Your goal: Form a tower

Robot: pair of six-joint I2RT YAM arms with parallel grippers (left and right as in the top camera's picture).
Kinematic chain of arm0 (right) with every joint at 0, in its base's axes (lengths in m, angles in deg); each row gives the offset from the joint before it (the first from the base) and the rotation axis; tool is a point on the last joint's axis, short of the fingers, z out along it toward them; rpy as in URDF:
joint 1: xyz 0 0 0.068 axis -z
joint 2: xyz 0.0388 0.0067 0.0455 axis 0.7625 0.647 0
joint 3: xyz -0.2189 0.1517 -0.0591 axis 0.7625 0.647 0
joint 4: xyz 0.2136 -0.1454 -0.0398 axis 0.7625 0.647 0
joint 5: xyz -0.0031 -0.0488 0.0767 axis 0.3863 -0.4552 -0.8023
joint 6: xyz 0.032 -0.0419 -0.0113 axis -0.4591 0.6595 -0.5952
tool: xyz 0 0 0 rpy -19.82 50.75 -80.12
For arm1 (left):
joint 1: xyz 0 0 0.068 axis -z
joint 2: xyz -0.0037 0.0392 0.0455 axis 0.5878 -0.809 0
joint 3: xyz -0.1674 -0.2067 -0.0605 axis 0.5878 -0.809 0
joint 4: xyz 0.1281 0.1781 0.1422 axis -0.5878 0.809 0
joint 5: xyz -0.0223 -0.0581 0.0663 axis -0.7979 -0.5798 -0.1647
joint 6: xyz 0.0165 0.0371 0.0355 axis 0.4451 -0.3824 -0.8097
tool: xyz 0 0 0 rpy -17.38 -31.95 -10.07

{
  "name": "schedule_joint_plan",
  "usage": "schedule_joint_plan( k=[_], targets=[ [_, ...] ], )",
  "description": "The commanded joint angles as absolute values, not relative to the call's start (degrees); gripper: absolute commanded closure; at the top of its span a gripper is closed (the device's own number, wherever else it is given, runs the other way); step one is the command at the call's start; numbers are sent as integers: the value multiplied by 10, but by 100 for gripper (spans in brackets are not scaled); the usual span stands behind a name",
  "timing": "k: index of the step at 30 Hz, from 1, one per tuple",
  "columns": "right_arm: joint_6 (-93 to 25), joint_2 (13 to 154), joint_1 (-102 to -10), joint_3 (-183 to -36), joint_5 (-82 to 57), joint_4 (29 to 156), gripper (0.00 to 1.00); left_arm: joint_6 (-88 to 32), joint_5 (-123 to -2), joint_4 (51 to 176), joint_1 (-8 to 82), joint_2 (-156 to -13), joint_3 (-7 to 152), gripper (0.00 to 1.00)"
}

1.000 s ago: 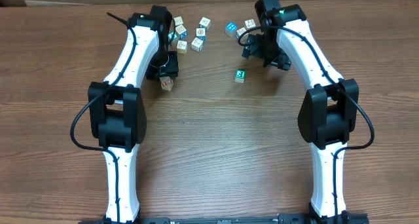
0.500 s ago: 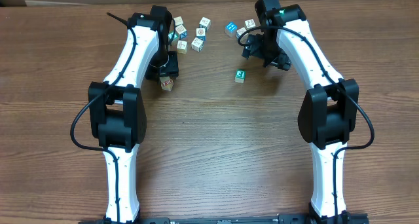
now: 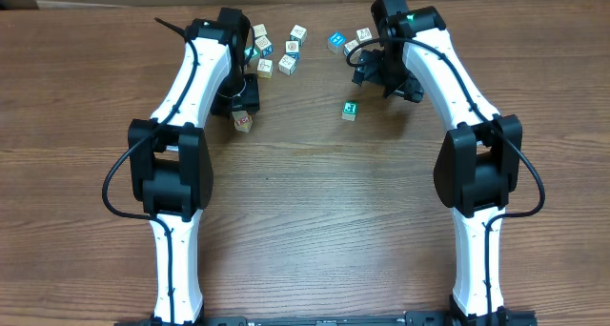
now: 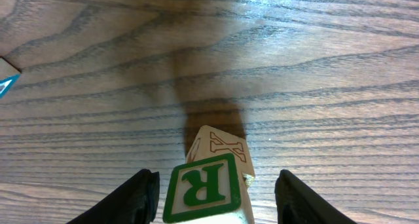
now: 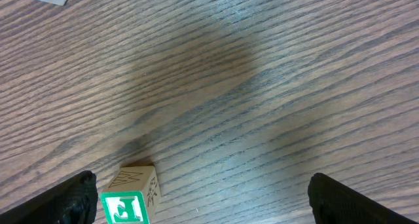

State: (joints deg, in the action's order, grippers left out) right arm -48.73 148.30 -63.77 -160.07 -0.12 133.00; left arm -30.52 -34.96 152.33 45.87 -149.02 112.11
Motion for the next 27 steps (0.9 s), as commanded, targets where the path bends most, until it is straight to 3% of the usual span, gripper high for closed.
schedule_joint_plan(
  k=[1,27],
  targets=[
    [-487,1459,-640,-1598,-2,1328,0,-314,-342,1522,452,-1478,1135,45],
    [-487,1459,-640,-1598,-2,1328,0,-316,-343,1507,459,-1479,1120,40]
  ],
)
